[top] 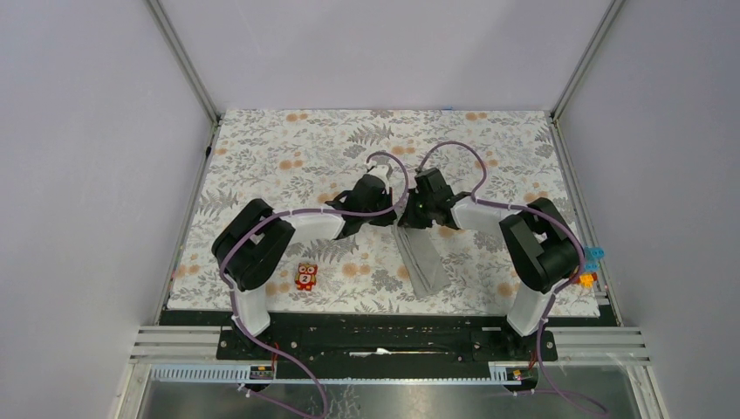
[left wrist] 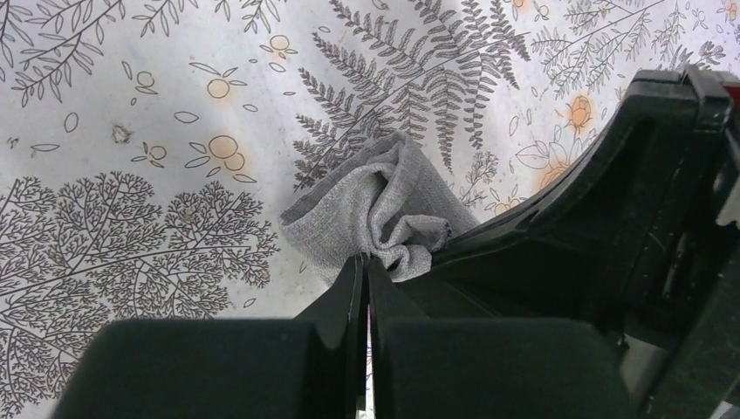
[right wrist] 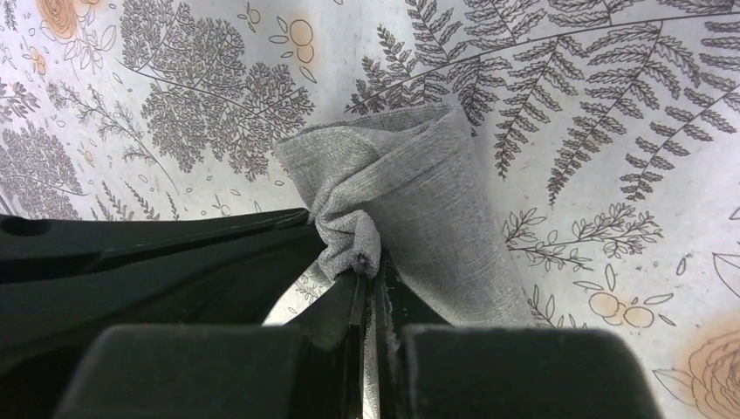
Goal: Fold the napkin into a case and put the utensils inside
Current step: Grasp the top corner of the smaller rectangle folded napkin from the folded napkin.
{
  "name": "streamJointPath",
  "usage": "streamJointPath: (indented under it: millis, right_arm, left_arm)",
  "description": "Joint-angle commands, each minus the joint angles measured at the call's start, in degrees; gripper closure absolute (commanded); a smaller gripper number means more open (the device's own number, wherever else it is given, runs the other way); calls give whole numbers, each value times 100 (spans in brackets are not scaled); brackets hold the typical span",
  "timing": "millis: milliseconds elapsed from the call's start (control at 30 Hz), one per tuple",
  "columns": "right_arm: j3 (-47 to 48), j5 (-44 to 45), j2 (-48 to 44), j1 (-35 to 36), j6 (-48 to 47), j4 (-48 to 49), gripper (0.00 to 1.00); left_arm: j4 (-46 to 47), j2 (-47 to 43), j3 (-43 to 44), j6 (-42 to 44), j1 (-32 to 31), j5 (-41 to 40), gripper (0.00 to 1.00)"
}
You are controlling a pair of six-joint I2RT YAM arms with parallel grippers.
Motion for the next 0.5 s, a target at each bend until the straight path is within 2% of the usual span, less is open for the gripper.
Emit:
streamJointPath:
  millis: [0, 67, 167, 333, 467]
  right_arm:
    - [-195, -542, 39, -95, -106, 590, 95]
    - [-307, -474, -165, -112, -254, 634, 81]
    - [-458, -517, -487, -246, -389, 704, 68]
    - [-431, -668, -701, -296, -605, 704, 60]
    - [-359, -753, -715, -294, -667, 678, 56]
  left_arm:
    - [477, -309, -58, -204, 129, 290, 100]
    - [476, -291, -90, -220, 170, 333, 100]
    - [494, -291, -142, -234, 200, 386, 100]
    - [486, -299, -167, -243, 218, 433, 100]
    - [469, -300, -173, -243, 227, 467, 100]
